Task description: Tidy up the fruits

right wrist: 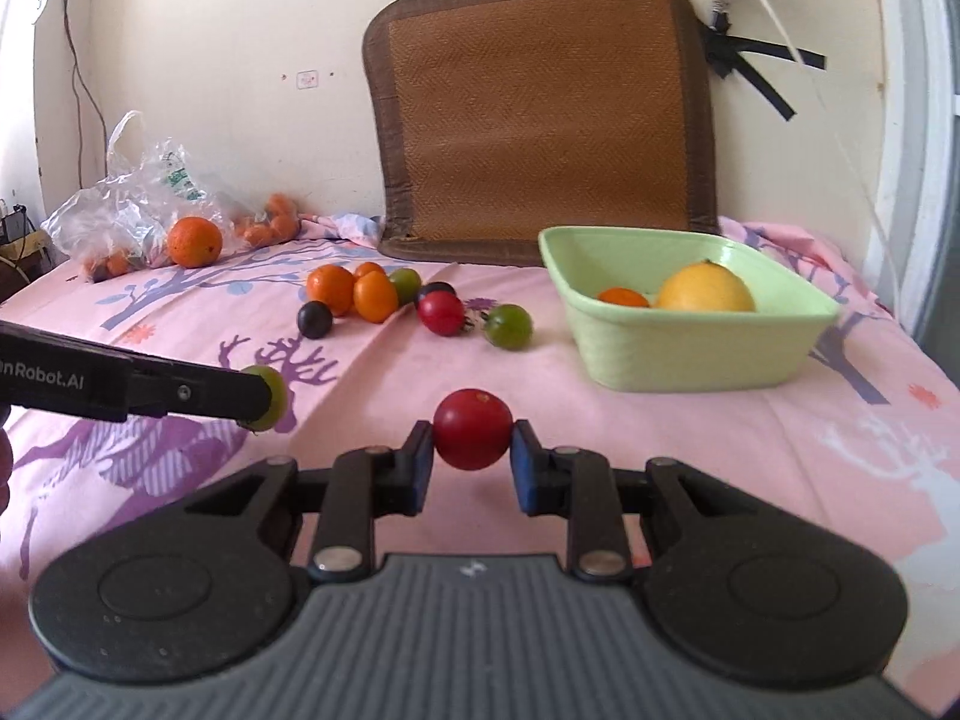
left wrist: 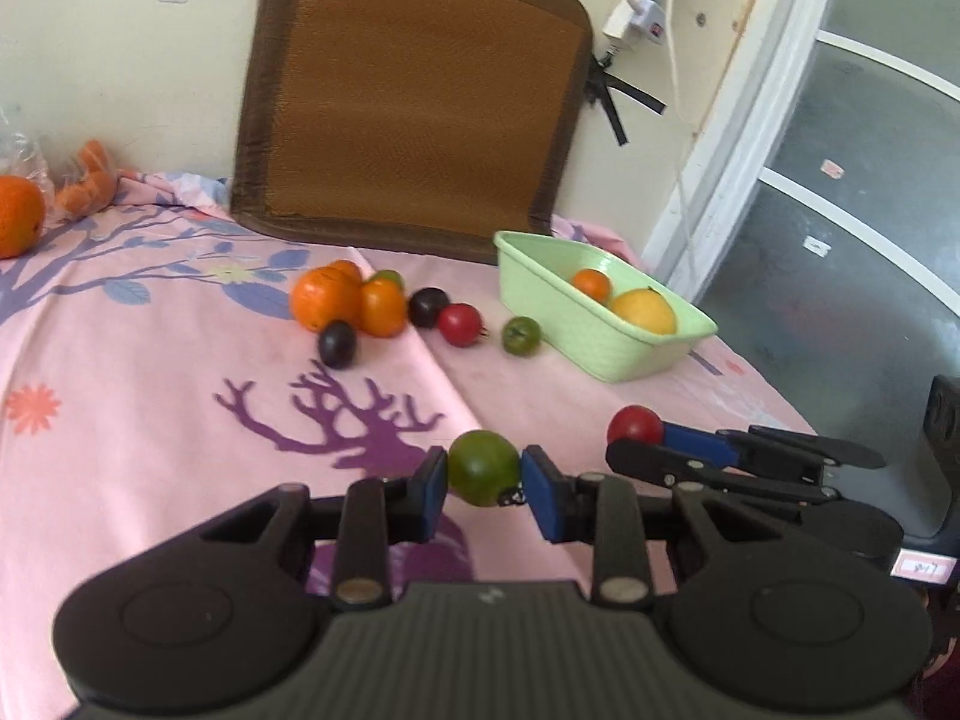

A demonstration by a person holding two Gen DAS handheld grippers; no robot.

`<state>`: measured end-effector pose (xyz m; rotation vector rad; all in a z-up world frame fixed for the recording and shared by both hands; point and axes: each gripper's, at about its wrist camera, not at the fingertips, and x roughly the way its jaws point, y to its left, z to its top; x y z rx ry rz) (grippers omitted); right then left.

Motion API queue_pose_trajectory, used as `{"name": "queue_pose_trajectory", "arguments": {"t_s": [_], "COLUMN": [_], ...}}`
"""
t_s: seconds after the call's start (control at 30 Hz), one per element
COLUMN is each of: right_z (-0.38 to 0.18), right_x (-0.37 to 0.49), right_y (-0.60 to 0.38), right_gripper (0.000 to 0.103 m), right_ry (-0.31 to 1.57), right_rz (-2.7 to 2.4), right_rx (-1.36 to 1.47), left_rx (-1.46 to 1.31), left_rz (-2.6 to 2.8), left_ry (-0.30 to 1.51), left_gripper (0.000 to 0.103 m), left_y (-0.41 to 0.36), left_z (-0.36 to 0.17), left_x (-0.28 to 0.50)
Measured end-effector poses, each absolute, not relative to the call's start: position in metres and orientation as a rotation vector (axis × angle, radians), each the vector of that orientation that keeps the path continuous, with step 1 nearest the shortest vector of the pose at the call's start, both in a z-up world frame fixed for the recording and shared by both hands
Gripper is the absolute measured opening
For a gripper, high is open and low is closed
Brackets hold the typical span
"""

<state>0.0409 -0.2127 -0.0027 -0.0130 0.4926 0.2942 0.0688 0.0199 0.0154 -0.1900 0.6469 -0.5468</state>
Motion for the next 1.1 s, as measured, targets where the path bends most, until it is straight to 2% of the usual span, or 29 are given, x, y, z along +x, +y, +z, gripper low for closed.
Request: {"name": "queue_pose_trajectory", "arguments": {"t_s": [0.33, 0.5, 1.1], "right_z": [-0.014, -0.019, -0.019], "right_x": [0.025, 0.023, 0.021], "right_y": [-0.253, -0.249, -0.250], "right_gripper": [0.030, 0.033, 0.034], "right_ry": [0.506, 0.509, 0.512], "right_rz": [0.167, 0.181, 0.202], "right_rx": [-0.006, -0.039, -0.027], "left_rx": [-0.044, 0.002, -0.011], "left_rz": [-0.611, -0.588, -0.561], "left_ry": [0.641, 0.615, 0.609], "left_gripper": [0.028, 0.032, 0.046], "left_y": [-0.058, -0.063, -0.059], "left_z": [0.003, -0.001, 0.000], "left_x": [0.054, 0.045, 0.047]}}
